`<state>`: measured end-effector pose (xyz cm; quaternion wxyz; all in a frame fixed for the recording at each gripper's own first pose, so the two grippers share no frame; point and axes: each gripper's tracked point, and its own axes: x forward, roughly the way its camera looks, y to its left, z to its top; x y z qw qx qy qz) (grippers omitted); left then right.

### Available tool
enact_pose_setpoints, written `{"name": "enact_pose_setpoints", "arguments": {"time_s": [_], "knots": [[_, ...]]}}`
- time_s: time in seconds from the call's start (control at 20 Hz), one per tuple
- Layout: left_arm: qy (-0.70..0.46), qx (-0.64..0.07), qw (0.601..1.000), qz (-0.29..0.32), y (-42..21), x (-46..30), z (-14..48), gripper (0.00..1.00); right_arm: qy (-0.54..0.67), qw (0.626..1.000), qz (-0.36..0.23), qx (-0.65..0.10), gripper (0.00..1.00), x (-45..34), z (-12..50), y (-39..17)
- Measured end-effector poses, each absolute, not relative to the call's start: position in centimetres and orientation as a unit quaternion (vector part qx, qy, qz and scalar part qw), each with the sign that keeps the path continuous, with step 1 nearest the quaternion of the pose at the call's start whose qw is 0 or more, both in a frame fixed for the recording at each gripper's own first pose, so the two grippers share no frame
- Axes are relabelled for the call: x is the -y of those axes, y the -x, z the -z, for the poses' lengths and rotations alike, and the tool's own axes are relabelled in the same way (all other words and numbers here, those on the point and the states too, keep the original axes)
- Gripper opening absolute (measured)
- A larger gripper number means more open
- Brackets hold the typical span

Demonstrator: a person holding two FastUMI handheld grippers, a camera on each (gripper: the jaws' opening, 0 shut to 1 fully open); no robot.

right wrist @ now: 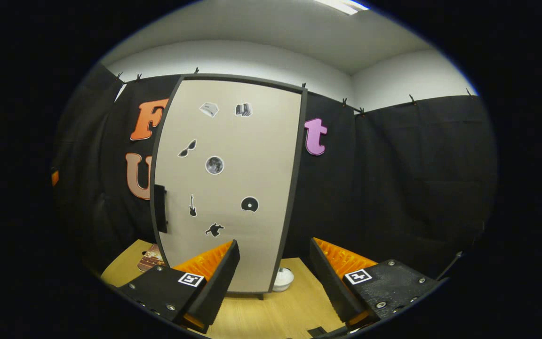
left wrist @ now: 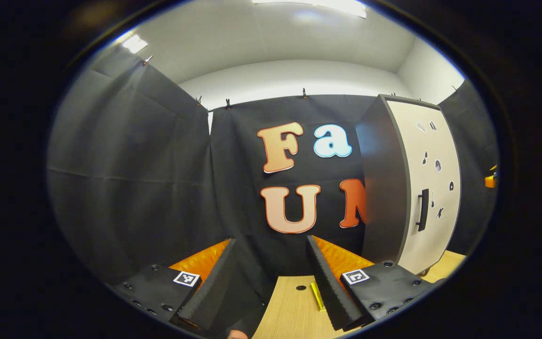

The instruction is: Open the cabinet door with the right hand, grasp the bottle in the cabinet with the left hand and place it on the coaster, then close the cabinet door with the right hand.

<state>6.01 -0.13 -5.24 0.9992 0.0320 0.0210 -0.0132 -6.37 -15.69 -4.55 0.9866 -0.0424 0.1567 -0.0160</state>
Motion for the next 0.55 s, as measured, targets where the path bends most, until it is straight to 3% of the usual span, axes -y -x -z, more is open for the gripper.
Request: {"name": "enact_pose_setpoints", "arguments": {"time_s": [0.25, 0.55], "knots": [[-0.022, -0.016, 0.999, 0.028, -6.5, 2.5, 5.1, 0.95, 0.051, 0.987, 0.044, -0.147, 0.93, 18.3, 2.9, 10.1], [-0.020, -0.032, 0.998, 0.040, -6.4, 3.5, 6.3, 0.95, 0.046, 0.988, 0.038, -0.145, 0.94, 17.6, 3.2, 11.0]]}}
